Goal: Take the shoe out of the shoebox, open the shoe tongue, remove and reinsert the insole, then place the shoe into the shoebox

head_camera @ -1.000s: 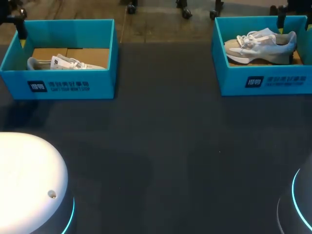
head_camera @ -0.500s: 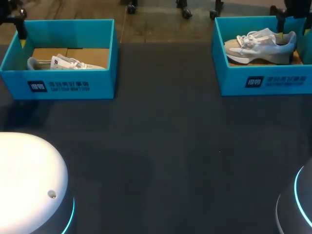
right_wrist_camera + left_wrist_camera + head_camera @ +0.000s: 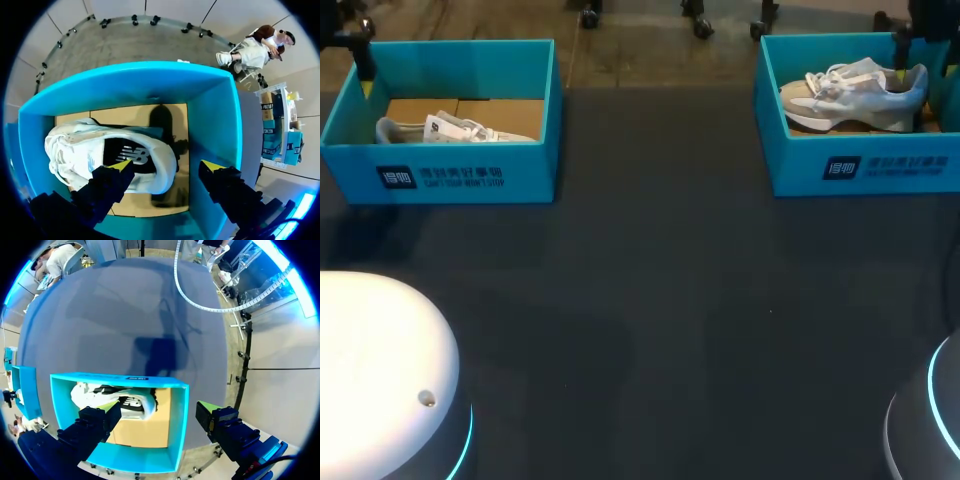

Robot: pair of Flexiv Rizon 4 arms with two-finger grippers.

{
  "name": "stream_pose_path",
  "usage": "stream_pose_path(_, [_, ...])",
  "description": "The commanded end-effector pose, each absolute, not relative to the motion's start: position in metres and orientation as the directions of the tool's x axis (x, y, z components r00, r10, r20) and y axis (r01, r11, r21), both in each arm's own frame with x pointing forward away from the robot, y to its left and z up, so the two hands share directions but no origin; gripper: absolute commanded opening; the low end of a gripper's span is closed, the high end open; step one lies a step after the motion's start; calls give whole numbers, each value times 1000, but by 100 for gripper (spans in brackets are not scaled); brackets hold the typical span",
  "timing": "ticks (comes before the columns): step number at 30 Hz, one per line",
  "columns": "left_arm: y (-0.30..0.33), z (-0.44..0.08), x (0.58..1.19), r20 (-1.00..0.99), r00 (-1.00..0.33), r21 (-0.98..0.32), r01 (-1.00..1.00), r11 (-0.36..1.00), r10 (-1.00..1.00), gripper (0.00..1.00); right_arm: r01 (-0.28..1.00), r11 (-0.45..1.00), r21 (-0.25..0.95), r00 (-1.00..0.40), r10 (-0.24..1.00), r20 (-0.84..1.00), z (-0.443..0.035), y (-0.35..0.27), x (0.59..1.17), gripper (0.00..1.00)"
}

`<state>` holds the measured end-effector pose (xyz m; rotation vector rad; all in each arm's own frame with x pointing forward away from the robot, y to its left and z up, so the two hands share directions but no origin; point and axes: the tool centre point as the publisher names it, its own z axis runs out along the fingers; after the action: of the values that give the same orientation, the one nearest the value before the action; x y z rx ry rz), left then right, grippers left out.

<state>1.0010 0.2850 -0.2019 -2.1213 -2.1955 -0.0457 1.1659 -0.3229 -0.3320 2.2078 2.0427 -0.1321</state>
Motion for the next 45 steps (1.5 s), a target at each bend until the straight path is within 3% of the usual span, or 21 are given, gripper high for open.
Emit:
stream_pose_path(1, [285, -202, 1001, 86, -32, -40, 999, 35, 996, 100, 997, -82, -12, 80, 987, -142, -340, -328, 1177, 88])
stream_pose_path(9, [285, -202, 1001, 86, -32, -40, 999, 35, 996, 100, 995, -93, -35, 87, 987, -134, -349, -329, 1176, 92])
stream_pose_path(45, [285, -202, 1001, 86, -32, -40, 999, 35, 996, 100, 985, -104, -136, 98, 994, -55, -387, -320, 1171, 83])
